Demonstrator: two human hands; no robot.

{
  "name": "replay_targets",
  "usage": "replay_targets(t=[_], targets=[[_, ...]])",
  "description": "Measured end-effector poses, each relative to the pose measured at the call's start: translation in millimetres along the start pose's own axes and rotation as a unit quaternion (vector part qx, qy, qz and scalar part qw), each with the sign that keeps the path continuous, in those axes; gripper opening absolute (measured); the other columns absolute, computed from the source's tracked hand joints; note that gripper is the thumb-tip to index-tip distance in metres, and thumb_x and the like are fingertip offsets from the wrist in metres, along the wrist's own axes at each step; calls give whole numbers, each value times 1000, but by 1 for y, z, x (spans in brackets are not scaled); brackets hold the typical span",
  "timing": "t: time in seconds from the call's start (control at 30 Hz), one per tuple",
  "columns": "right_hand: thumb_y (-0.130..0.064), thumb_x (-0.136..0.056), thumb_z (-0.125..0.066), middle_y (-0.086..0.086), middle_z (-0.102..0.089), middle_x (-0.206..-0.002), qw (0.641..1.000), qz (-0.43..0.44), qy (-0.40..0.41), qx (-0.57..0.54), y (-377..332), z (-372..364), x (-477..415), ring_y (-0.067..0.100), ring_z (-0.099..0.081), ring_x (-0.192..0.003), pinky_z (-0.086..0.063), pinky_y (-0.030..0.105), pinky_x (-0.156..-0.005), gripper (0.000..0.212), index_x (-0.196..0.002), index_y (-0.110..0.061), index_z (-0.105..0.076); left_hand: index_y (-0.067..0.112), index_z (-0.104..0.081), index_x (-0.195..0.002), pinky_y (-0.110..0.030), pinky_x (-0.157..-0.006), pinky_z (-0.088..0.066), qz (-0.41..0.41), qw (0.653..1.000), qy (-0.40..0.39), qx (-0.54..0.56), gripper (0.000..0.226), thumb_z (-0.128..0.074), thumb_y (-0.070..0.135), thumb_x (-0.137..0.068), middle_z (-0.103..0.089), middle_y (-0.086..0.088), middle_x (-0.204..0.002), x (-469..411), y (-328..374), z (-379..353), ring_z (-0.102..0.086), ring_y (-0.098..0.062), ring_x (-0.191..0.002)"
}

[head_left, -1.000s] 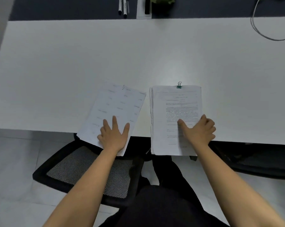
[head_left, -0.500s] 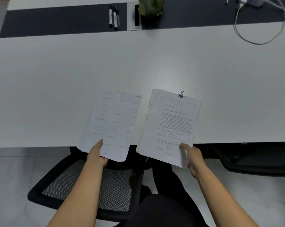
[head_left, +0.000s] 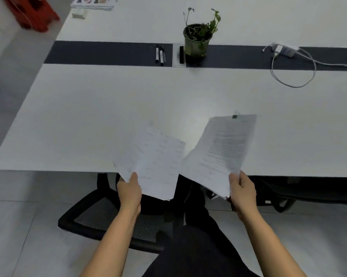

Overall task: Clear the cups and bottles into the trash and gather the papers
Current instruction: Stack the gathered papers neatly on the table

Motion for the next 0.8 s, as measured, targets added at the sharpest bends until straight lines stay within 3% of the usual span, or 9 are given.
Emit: replay_targets(t=[0.07,0.2,0.47,0.53,0.67,0.8], targets=[[-26,-104,-45,-14,-68,-108,997,62,17,-35,-21,7,34,-5,-64,-95,-47,8,-70,24,-119,-27,-63,17,-62,-125,-32,-97,-49,-71,996,-1,50,25,-55,23,-101,-66,4,-114,32,19,23,-63,-13,-101],[-26,-103,-49,-15,-70,-106,986,146,19,-75,-49,16,95,-4,-65,-98,-48,14,-77,16,-112,-32,-60,17,-60,-130,-23,-89,-49,-141,981,34,125,32,-56,28,-100,-66,11,-116,75,33,86,-63,-4,-104],[-25,-103,-48,-5,-70,-113,976,178,-98,-76,-53,-32,151,9,-68,-101,-54,22,-77,18,-119,-25,-58,31,-59,-117,-5,-76,-48,-234,943,162,175,18,-55,25,-101,-62,25,-108,125,29,202,-62,17,-93],[-26,-103,-48,-5,-69,-112,971,184,-142,-64,-48,-52,166,10,-68,-100,-56,20,-72,19,-119,-23,-57,37,-59,-114,-8,-81,-47,-233,935,205,172,18,-54,25,-101,-63,27,-108,142,17,231,-61,15,-97],[-29,-103,-48,-9,-69,-113,961,182,-204,-45,-27,-96,206,15,-66,-107,-57,41,-86,20,-121,-27,-57,38,-57,-116,-10,-82,-47,-223,917,281,173,19,-54,27,-101,-61,28,-108,173,-9,291,-60,12,-99],[-31,-104,-47,-16,-69,-111,950,178,-254,-26,-7,-142,254,5,-66,-102,-54,33,-84,20,-121,-36,-55,31,-57,-121,-5,-77,-47,-204,906,325,179,21,-54,29,-101,-61,27,-110,186,-29,356,-60,13,-97]])
Point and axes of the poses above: each hand's wrist, its own x-axis away from the middle knuckle, its own z-axis out of the back of the hand, y = z × x, the point moved 5 cm from there along -x, towards the middle knuckle
